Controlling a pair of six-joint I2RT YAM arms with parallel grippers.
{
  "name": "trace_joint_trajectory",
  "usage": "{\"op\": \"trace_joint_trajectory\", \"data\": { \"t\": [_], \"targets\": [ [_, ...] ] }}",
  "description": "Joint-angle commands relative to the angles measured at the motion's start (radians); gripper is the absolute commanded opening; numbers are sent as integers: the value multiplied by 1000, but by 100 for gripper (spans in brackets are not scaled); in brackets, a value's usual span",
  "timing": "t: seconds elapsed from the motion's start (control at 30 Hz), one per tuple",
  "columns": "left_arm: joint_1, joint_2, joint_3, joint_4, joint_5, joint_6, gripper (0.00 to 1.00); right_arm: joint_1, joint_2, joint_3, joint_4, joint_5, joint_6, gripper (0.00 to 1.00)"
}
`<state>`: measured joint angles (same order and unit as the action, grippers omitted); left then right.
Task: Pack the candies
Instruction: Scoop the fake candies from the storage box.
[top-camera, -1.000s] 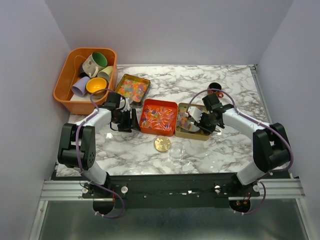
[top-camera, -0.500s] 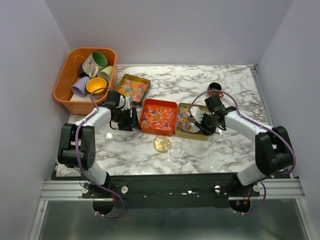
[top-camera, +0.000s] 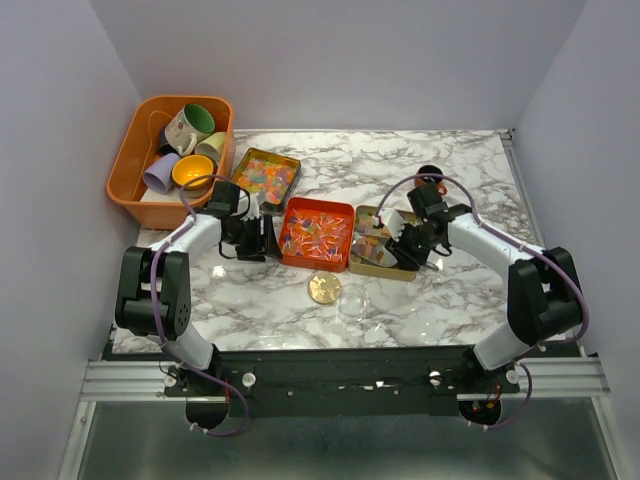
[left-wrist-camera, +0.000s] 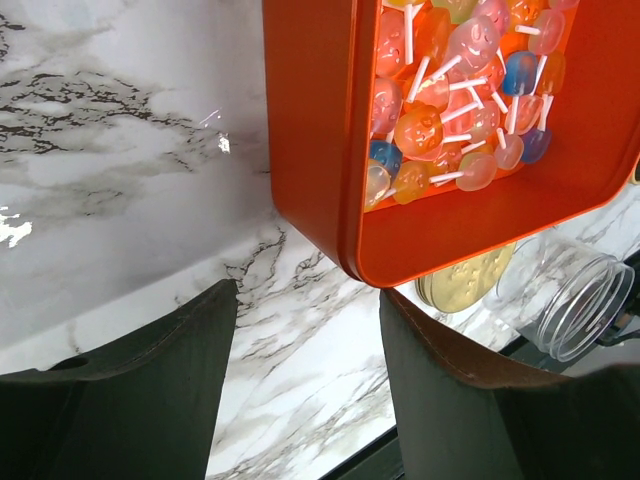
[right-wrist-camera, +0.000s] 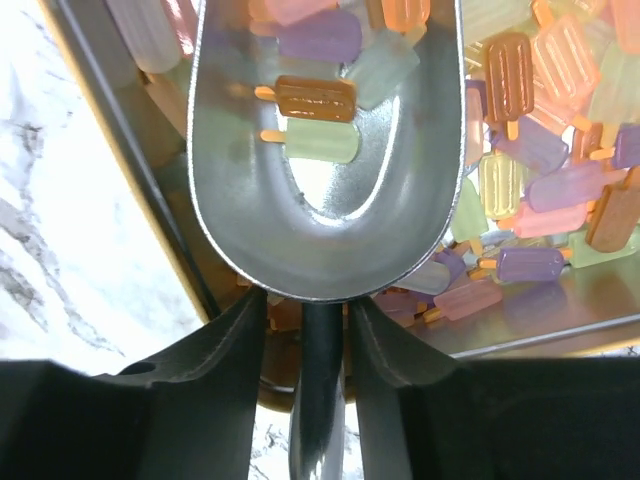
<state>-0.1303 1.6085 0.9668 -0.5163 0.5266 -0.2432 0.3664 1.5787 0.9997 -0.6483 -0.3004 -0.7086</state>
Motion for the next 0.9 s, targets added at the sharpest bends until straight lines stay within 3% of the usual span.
{"op": "trace_joint_trajectory", "data": {
  "t": [0.0,0.4,0.57,0.6,0.7,0.87],
  "targets": [
    [8,-18,-17,33,41,-4,69,-7,15,69,-109,-68,20,47],
    [8,-15,-31,47,49,-15,69,-18,112,99,-117,12,24,45],
    [9,-10,-37,55,50,-22,69,-21,109,109,-116,-8,26,28],
    [8,-10,-37,55,49,-21,69,-21,104,108,-114,-16,26,19],
    [8,-5,-37,50,47,-16,69,-21,102,97,-106,-34,29,6],
    [11,2,-25,22,38,7,69,-27,78,56,-59,-54,47,1]
  ]
}}
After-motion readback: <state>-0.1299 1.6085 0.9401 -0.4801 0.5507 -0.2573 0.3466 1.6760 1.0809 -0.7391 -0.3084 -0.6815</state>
